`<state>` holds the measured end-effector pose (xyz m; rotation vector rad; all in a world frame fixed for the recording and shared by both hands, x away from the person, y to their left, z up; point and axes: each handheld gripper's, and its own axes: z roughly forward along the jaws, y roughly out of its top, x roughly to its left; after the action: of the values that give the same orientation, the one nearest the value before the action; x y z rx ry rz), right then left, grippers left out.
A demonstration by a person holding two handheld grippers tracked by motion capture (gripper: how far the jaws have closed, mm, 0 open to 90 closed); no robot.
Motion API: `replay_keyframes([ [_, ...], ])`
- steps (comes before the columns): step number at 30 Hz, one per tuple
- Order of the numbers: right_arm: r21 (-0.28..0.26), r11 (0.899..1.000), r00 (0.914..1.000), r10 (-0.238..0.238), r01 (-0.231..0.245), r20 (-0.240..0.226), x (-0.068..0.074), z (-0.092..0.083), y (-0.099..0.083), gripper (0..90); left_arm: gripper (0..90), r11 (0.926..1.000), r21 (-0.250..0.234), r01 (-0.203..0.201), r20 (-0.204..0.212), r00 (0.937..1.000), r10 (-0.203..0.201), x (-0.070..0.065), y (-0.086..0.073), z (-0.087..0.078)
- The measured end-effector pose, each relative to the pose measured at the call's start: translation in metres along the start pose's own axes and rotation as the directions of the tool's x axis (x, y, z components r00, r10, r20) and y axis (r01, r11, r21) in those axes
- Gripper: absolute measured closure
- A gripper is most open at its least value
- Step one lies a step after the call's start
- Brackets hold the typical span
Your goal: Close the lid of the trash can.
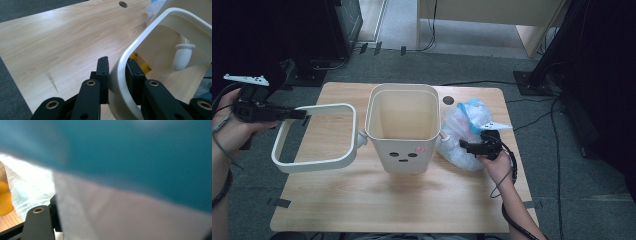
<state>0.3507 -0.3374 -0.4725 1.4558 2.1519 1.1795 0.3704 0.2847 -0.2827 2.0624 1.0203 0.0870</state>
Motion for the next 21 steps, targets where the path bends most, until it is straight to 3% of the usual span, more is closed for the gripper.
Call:
replay_keyframes([
  [15,0.003,1.000,1.0000,-0.004,0.004,0.002,0.002,0.001,-0.001,26.4,75.5,0.9998,0.004,0.021,0.003,0.9998,-0.021,-0.009,0.025,-0.007],
  [21,0.004,1.000,1.0000,-0.006,0.006,0.003,0.002,0.002,0.000,26.4,75.5,0.9999,0.000,0.011,0.001,0.9999,-0.011,-0.015,0.038,-0.013],
])
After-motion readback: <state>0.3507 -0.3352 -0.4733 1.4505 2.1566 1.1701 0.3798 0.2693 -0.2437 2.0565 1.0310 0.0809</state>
